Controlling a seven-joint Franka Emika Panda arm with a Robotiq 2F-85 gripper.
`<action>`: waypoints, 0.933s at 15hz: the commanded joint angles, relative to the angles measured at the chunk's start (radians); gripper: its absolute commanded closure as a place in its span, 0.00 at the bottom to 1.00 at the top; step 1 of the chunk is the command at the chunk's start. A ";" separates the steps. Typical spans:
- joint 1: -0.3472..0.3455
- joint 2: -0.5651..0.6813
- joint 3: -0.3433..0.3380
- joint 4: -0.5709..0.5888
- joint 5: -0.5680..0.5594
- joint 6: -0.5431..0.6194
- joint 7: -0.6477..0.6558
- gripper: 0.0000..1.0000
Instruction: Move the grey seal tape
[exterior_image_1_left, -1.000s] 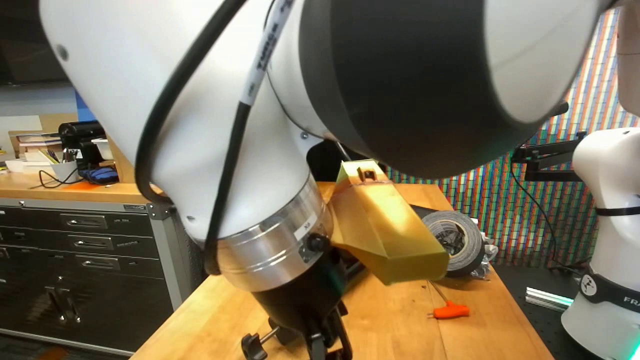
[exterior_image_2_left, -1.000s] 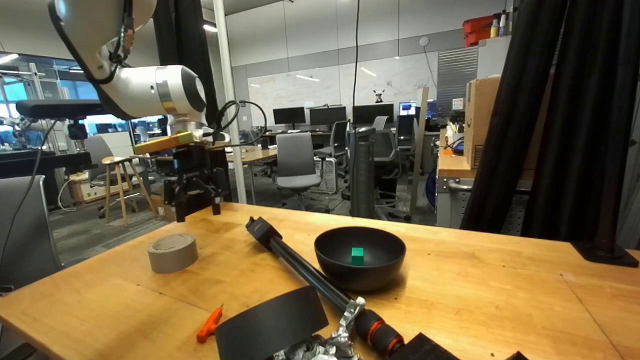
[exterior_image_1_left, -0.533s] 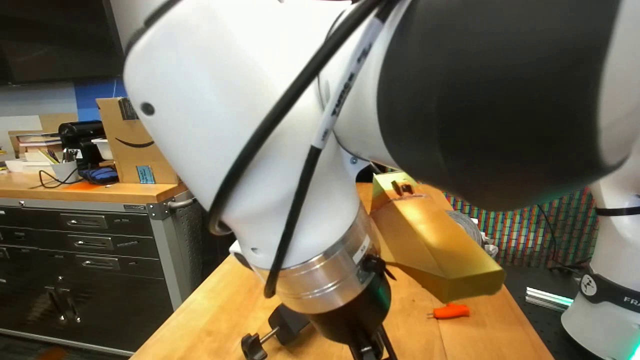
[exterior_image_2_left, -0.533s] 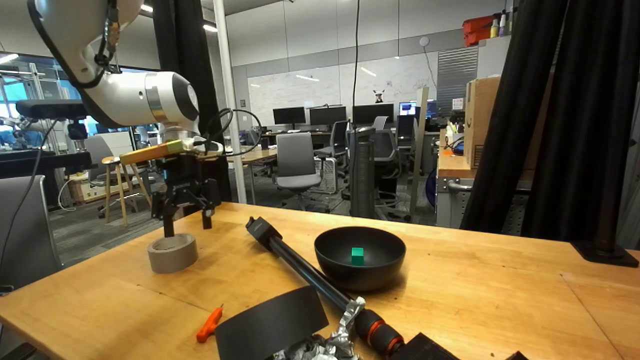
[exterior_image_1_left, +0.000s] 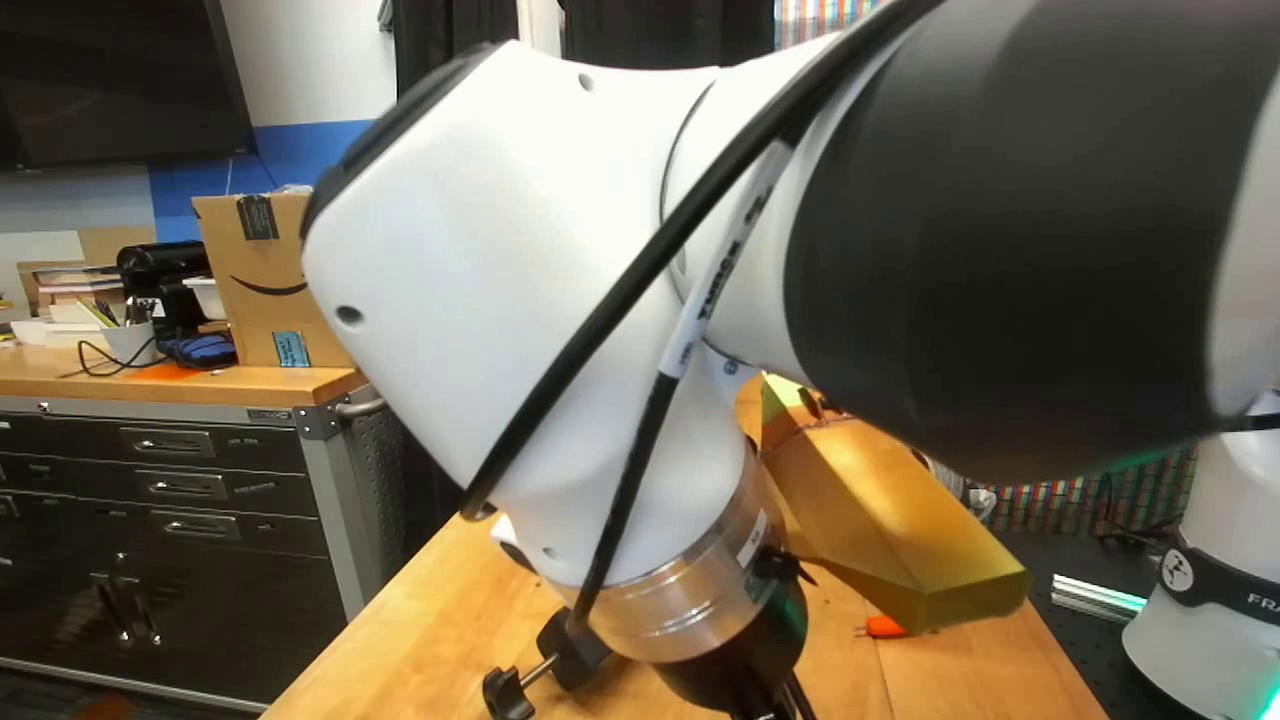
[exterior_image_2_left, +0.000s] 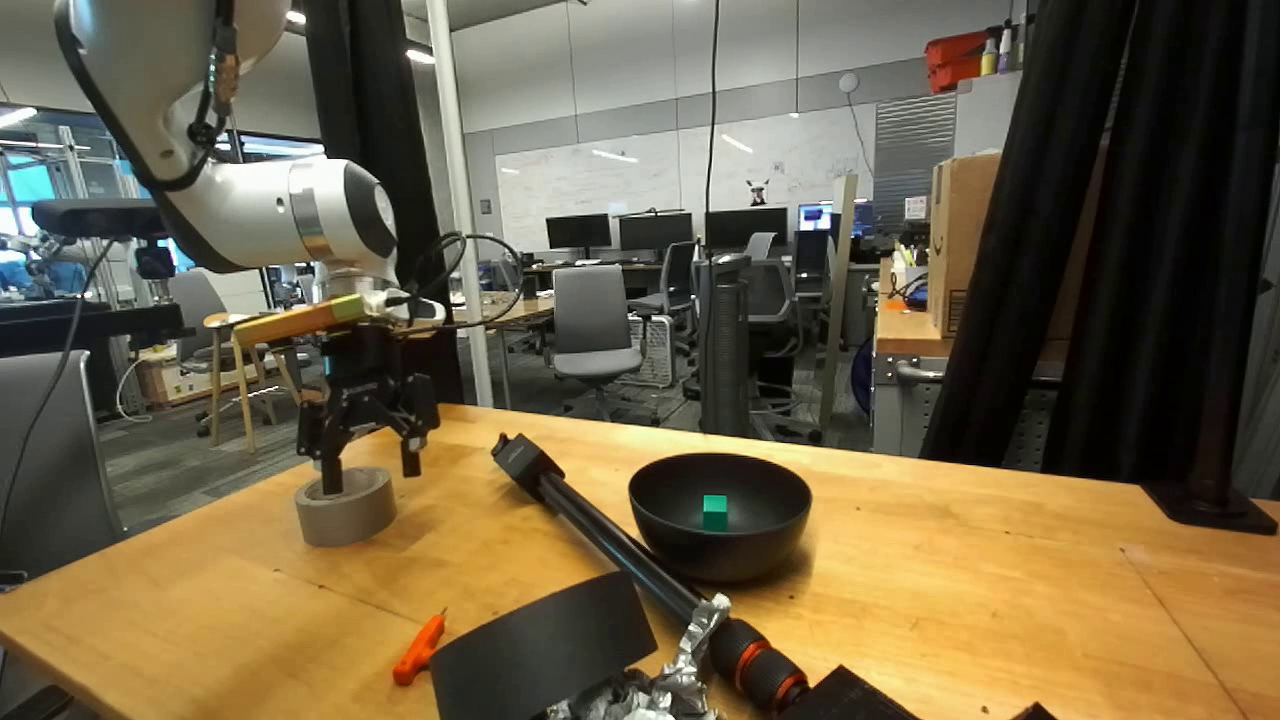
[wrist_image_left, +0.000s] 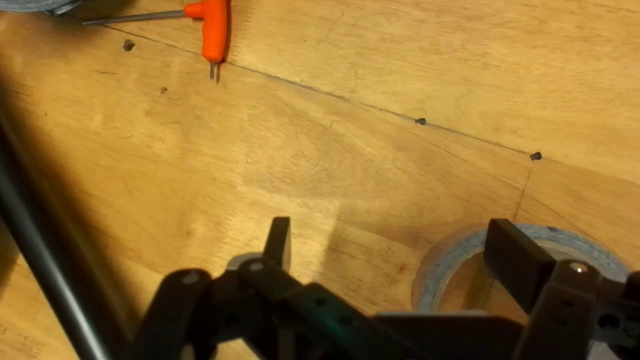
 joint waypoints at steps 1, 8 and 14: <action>0.002 0.014 0.008 0.032 -0.006 -0.027 -0.007 0.00; 0.032 0.107 0.013 0.148 -0.035 -0.086 -0.015 0.00; 0.060 0.196 0.005 0.270 -0.041 -0.138 -0.039 0.00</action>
